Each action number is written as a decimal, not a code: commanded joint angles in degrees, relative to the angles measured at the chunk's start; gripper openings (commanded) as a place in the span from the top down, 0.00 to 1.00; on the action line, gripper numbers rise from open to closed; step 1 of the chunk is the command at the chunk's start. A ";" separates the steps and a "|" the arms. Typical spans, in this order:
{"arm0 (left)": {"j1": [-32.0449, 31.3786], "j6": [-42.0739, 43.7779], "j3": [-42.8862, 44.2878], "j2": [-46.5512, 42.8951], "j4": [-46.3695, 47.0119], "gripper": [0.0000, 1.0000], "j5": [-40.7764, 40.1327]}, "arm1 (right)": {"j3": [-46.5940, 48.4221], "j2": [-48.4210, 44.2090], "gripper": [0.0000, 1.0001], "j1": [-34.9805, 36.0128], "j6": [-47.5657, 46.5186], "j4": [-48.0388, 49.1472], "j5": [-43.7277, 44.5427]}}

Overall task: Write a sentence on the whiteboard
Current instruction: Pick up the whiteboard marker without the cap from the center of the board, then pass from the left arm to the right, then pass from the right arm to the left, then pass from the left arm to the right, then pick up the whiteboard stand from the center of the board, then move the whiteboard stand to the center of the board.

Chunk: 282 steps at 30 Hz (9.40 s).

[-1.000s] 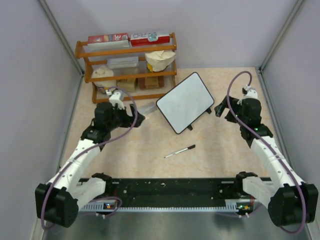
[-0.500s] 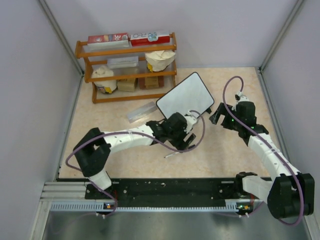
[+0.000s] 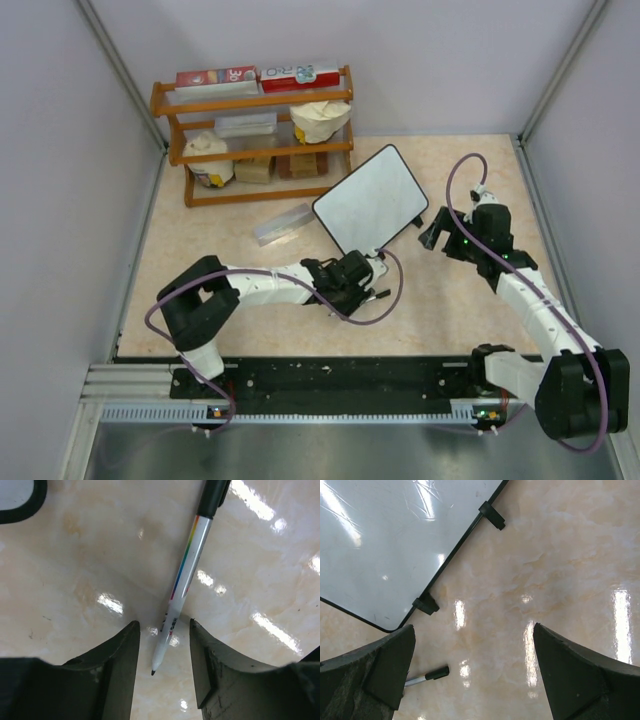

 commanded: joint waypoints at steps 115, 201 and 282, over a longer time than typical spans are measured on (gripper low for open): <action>15.45 -7.15 7.16 -36.20 5.24 1.00 50.94 | 18.10 -1.78 0.01 14.96 22.23 36.23 -55.47; 13.69 -6.09 5.22 -33.92 3.57 0.25 39.88 | 19.24 1.03 1.00 20.07 6.08 12.81 -49.60; 1.83 -13.28 4.17 2.30 2.78 0.56 -14.09 | 5.80 -18.12 1.00 -5.87 3.00 -12.35 -3.44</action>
